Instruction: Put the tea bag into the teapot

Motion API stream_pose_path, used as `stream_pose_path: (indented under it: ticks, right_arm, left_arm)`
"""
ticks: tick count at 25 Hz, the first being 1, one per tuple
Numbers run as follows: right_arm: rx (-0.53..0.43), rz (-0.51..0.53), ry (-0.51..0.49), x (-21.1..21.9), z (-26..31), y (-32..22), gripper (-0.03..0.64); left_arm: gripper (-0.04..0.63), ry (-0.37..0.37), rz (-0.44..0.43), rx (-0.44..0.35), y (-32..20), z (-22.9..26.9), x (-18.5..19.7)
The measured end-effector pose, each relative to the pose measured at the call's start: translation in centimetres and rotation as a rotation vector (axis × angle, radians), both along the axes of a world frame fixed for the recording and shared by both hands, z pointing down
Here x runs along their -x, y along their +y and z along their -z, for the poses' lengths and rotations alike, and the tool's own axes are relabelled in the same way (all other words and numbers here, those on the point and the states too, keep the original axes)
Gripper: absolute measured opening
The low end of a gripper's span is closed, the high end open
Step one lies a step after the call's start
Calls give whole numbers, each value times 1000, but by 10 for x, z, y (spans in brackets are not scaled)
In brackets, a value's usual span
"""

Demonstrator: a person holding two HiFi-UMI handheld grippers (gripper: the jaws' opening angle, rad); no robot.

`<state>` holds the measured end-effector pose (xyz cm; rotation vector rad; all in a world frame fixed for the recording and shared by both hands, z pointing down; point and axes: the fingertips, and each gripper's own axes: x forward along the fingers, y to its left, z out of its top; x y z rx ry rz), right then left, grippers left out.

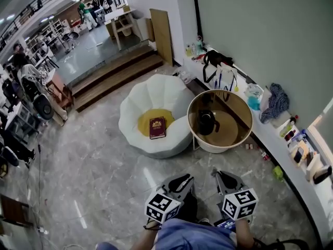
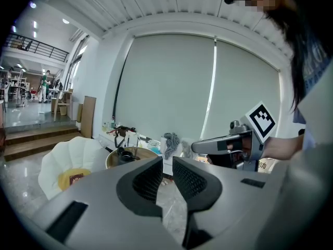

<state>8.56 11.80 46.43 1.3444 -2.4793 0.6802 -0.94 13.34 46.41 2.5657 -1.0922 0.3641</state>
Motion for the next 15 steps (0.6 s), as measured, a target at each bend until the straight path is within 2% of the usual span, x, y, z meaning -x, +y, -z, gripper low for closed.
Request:
stream_pose_path:
  ticks: [15]
  right_arm:
    - [47, -37, 34, 31, -9, -157, 20]
  left_arm:
    - [54, -23, -78, 6, -160, -7, 26]
